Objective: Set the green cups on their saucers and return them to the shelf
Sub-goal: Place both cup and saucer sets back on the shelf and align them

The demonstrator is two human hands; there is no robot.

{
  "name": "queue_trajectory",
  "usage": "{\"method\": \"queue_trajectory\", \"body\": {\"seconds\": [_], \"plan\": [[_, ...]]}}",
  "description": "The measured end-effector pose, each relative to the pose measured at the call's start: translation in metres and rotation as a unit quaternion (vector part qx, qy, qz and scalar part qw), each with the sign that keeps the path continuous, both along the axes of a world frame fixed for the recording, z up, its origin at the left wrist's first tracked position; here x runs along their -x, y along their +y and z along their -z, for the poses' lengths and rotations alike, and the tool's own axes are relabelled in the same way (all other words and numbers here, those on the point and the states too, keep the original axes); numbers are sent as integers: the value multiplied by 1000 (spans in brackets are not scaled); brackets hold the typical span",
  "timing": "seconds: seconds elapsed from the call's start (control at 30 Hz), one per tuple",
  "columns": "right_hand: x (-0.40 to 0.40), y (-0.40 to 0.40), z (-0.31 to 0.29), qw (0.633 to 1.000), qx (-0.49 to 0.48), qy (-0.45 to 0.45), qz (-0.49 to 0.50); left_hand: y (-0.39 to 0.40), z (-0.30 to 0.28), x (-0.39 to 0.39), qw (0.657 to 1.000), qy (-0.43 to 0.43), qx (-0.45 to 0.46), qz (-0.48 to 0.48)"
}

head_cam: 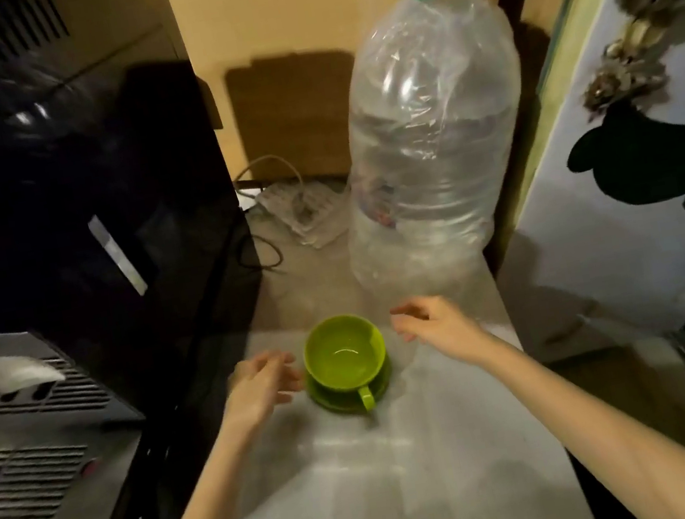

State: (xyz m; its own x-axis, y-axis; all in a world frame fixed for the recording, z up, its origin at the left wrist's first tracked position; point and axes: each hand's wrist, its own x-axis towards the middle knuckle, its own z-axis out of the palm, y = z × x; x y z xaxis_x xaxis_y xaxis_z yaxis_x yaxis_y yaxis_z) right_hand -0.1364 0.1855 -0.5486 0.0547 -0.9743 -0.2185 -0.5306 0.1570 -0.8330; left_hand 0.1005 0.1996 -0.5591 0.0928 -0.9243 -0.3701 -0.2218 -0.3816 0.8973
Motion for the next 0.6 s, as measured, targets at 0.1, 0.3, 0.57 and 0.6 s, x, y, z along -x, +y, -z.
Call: {"method": "queue_trajectory", "body": {"seconds": [0.1,0.3,0.57,0.6], "plan": [[-9,0,36,998,-53,5,18,1,30,-5,997,15,-54,-48],[-26,-5,74,976,-172,-85,106,-1,59,2,994,13,-94,-52],[-28,-17,87,959,-233,-97,130,-19,72,12,994,-19,-105,-29],[-27,-19,86,958,-238,-98,125,-20,73,12,994,-27,-104,-21]]}}
